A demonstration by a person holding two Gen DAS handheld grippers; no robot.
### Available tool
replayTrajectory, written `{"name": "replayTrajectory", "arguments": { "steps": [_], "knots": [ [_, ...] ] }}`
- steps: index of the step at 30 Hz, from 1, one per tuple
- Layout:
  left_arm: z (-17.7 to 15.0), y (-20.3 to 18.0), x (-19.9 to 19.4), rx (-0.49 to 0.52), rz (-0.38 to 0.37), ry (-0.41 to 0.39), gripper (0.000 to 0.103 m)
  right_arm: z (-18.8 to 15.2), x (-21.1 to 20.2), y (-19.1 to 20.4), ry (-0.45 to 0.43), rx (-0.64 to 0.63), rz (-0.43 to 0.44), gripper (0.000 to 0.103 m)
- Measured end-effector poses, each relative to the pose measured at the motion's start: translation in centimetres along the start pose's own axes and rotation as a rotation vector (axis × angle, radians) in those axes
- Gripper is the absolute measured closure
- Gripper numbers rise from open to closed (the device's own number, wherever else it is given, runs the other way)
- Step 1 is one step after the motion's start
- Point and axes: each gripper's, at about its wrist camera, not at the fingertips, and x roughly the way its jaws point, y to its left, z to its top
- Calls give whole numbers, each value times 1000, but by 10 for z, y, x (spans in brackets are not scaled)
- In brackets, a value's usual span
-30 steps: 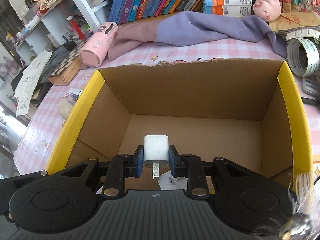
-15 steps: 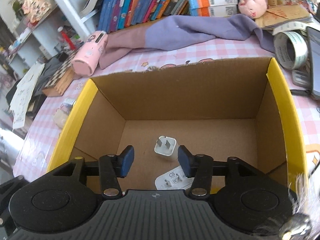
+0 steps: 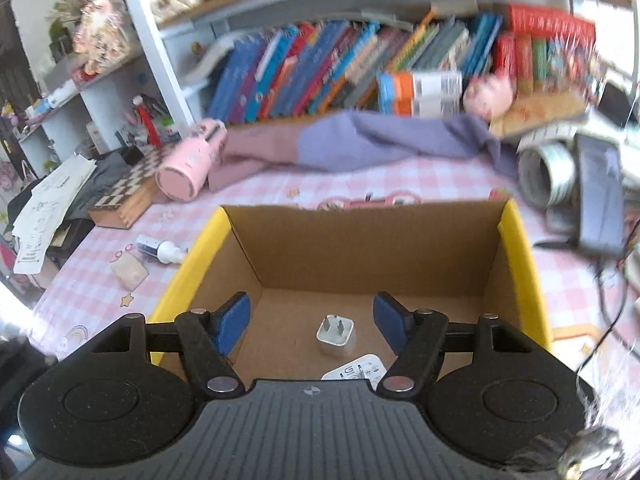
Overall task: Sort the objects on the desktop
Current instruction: 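Move both open grippers back from the box toward the white tube and sponge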
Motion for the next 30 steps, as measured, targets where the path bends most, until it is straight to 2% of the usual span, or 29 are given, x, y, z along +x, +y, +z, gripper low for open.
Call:
{"name": "replayTrajectory", "arguments": {
  "steps": [13,22,30],
  "knots": [
    [-25,37,-59,38,-80,-160,12,-44,-77,39,-202,42,-242,33],
    [-55,69,-98,24,-139,-185,11,-88,-107,91,-223,56,-368,32],
    [-86,86,-118,22,-156,-132,11,-131,-123,133,-169,68,-413,31]
  ]
}}
